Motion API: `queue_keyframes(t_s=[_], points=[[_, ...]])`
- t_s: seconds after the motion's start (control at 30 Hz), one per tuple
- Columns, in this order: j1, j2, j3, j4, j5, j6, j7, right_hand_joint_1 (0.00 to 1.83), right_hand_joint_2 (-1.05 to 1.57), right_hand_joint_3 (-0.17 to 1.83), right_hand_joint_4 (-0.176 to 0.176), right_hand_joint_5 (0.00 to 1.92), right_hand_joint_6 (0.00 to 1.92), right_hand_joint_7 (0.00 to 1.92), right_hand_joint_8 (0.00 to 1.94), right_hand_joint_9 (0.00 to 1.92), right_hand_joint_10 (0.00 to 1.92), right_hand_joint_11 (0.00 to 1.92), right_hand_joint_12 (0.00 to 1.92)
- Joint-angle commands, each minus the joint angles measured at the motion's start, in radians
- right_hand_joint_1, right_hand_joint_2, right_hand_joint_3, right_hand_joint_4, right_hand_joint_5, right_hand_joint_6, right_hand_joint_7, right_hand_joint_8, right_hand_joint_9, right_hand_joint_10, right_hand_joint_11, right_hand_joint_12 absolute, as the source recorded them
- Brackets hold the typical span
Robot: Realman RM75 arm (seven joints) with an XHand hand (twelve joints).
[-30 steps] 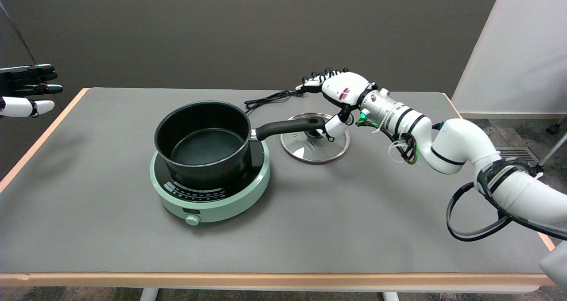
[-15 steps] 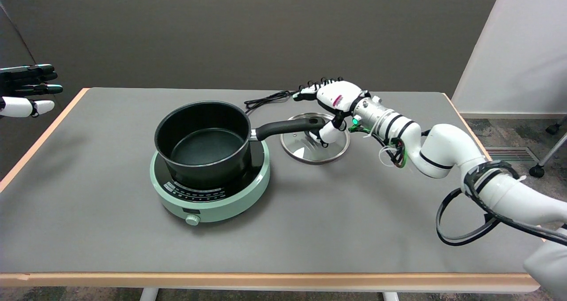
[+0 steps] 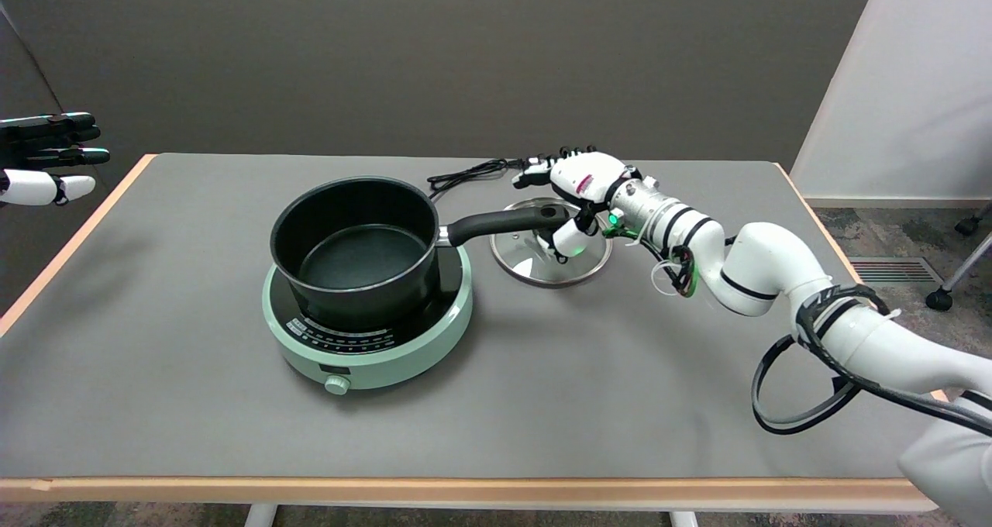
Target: Pick up the pot lid.
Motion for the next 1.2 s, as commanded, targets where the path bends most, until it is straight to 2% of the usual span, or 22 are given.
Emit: queue_keyframes(t_s=[0.03, 1.2], points=[[0.009, -0.007, -0.021, -0.050, 0.000, 0.037, 0.000, 0.91, 0.53, 1.02, 0.100, 0.41, 0.21, 0.39, 0.17, 0.45, 0.26, 0.29, 0.48], [0.076, -0.022, -0.081, -0.151, 0.034, 0.023, 0.000, 0.89, 0.60, 1.02, 0.139, 0.49, 0.35, 0.50, 0.18, 0.49, 0.32, 0.29, 0.53]])
